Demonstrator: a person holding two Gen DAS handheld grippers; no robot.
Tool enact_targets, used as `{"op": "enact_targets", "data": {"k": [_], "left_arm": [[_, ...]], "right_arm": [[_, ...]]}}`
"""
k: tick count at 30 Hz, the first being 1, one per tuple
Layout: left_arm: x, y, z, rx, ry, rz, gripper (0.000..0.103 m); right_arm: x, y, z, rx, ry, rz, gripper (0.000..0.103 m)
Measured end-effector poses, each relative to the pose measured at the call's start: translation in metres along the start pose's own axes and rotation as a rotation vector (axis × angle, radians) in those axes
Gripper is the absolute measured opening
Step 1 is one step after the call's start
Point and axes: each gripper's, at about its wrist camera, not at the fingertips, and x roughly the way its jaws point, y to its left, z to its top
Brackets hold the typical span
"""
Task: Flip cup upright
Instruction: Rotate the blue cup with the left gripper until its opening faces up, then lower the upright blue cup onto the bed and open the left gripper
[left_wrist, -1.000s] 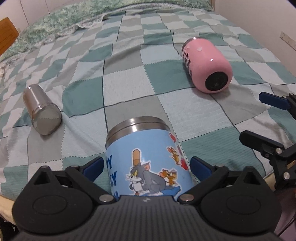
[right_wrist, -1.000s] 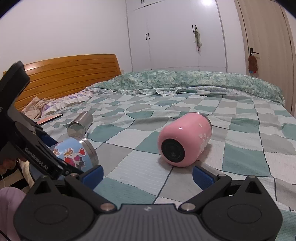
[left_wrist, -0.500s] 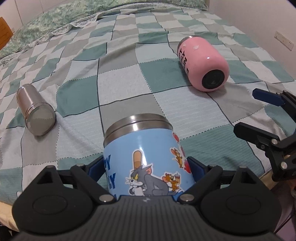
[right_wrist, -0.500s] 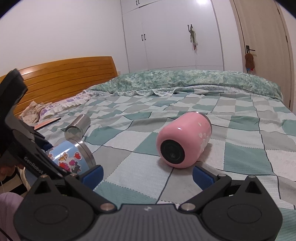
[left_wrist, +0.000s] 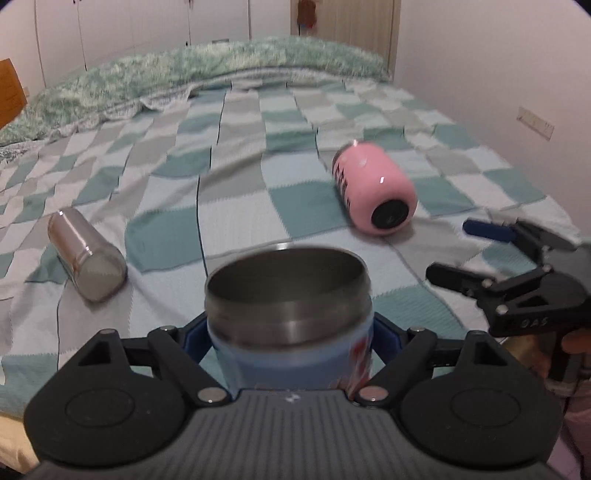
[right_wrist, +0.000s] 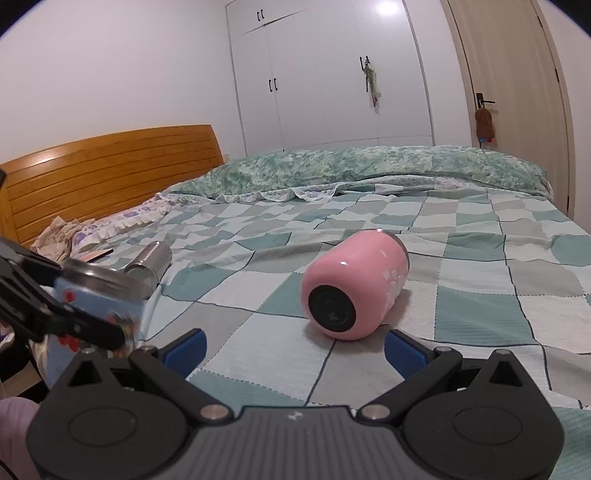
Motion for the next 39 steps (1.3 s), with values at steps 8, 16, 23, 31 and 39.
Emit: {"op": "enact_targets", "data": {"k": [8, 16, 23, 31, 39], "left_arm": [[-0.007, 0.0, 0.024, -0.018, -0.188, 0.016, 0.086], [0.046, -0.004, 0.027, -0.039, -0.229, 0.034, 0.086], [0.06, -0.007, 0.016, 0.002, -0.234, 0.053, 0.086], [0.025, -0.007, 0.004, -0.014, -0.357, 0.016, 0.103], [-0.041, 0.0, -0.034, -0.034, -0.53, 0.089, 0.103]], "right_arm": [[-0.002, -0.002, 0.0, 0.014, -0.02, -0.02, 0.103], [-0.005, -0.006, 0.0, 0.032, -0.037, -0.046, 0.103], [-0.004, -0.007, 0.0, 0.034, -0.036, -0.053, 0.103], [-0.01, -0.002, -0.001, 0.019, -0.071, -0.063, 0.103], [-0.038, 0.02, 0.0, -0.026, -0.149, -0.096, 0.103]]}}
